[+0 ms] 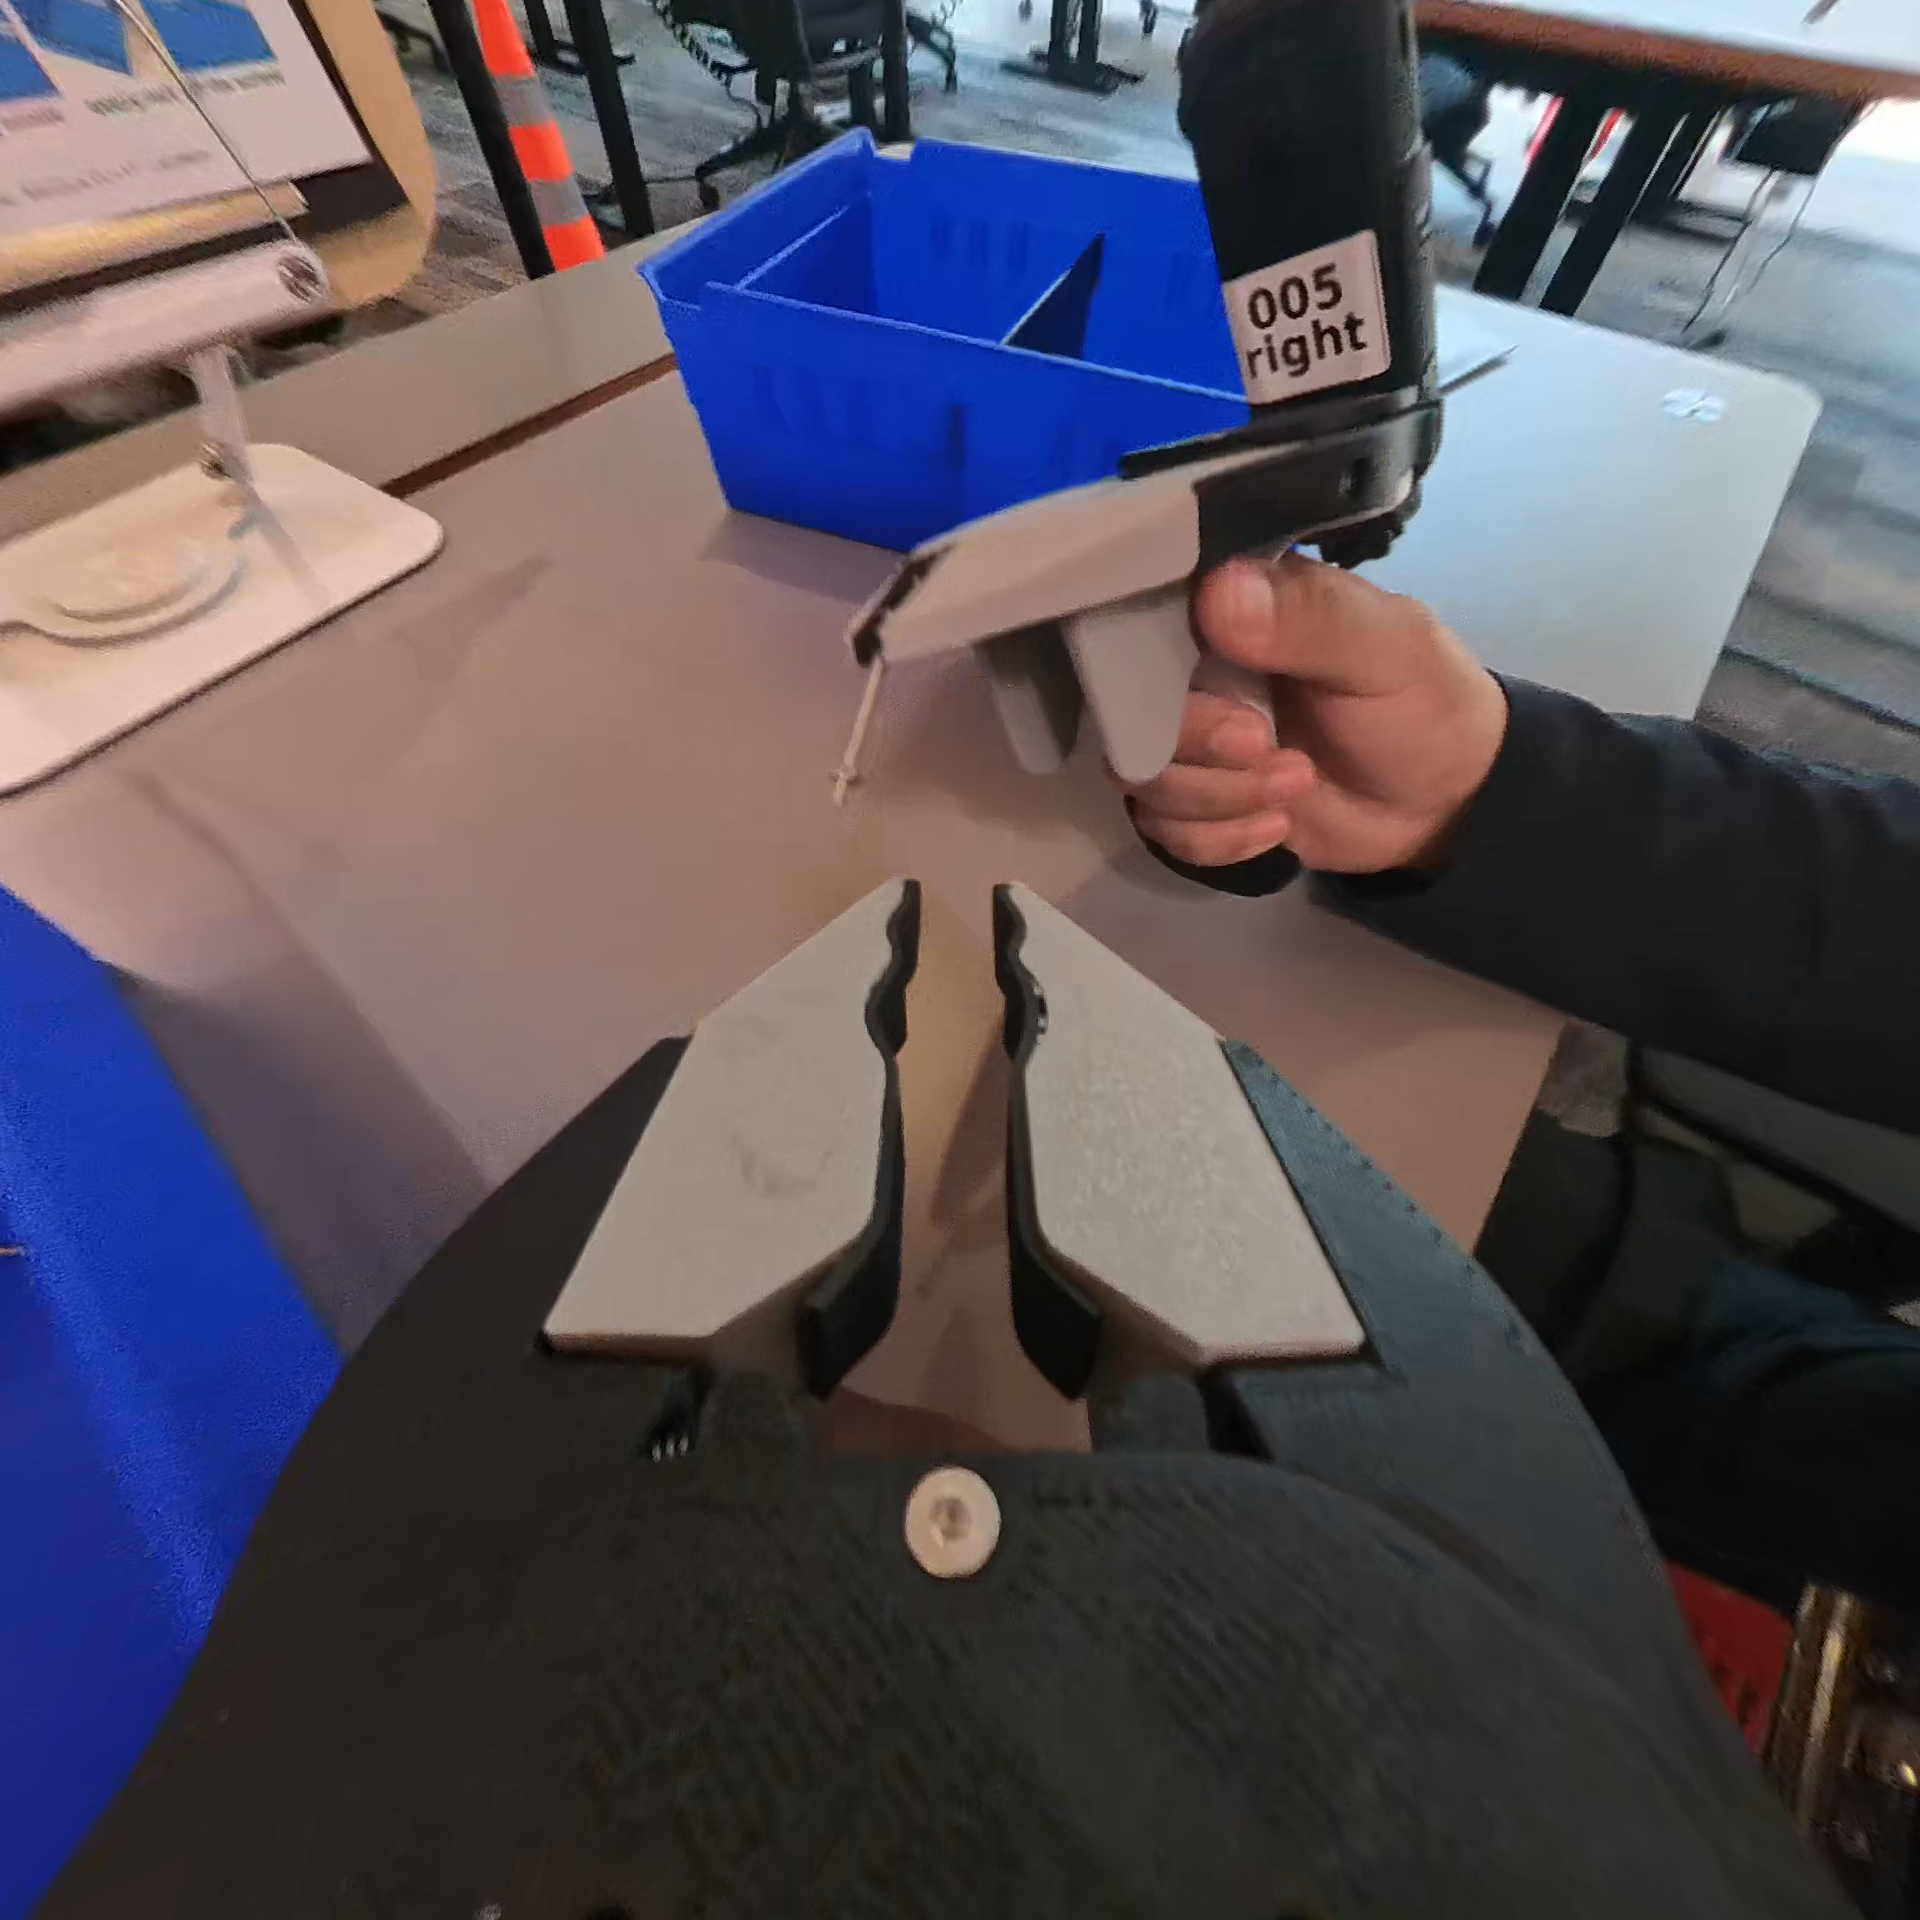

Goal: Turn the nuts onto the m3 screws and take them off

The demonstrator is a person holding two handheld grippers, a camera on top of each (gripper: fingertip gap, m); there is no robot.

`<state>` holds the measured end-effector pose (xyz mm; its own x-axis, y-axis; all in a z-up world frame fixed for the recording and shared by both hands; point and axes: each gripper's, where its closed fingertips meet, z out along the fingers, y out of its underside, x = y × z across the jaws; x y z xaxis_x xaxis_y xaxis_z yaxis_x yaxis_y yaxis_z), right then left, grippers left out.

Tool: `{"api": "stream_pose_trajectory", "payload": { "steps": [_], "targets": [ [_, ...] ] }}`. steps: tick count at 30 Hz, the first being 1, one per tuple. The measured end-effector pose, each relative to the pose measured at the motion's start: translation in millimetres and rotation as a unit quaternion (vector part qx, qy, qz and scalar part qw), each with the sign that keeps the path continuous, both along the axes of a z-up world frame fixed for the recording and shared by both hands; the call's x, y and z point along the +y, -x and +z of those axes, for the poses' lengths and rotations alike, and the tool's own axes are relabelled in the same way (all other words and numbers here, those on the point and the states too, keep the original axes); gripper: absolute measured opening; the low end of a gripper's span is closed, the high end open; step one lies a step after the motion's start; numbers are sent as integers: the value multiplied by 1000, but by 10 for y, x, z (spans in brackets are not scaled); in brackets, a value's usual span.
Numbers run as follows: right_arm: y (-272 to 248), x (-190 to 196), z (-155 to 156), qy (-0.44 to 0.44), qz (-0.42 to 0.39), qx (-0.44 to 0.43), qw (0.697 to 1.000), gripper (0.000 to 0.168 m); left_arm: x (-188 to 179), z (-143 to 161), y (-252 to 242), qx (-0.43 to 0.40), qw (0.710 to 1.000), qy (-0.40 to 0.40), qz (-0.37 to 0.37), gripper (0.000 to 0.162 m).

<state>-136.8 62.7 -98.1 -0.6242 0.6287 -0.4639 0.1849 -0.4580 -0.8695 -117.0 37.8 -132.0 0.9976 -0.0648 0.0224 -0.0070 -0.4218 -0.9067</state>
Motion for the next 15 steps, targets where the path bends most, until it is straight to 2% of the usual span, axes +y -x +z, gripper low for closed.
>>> {"api": "stream_pose_trajectory", "payload": {
  "steps": [3, 7, 15],
  "targets": [
    [-5, -5, -3, 1, 0, 3, 1000, 1, 159, -180, 4, -42, 998, -32, 23, 9],
    [9, 7, -56, -14, -11, -3, 1000, 1, 348, -58, 7, -142, 983, -118, 16, 8],
    [48, -4, -138, -23, -10, -17, 1000, 2, 327, 14, 207, -158, 959, -235, 29, 0]
  ]
}}
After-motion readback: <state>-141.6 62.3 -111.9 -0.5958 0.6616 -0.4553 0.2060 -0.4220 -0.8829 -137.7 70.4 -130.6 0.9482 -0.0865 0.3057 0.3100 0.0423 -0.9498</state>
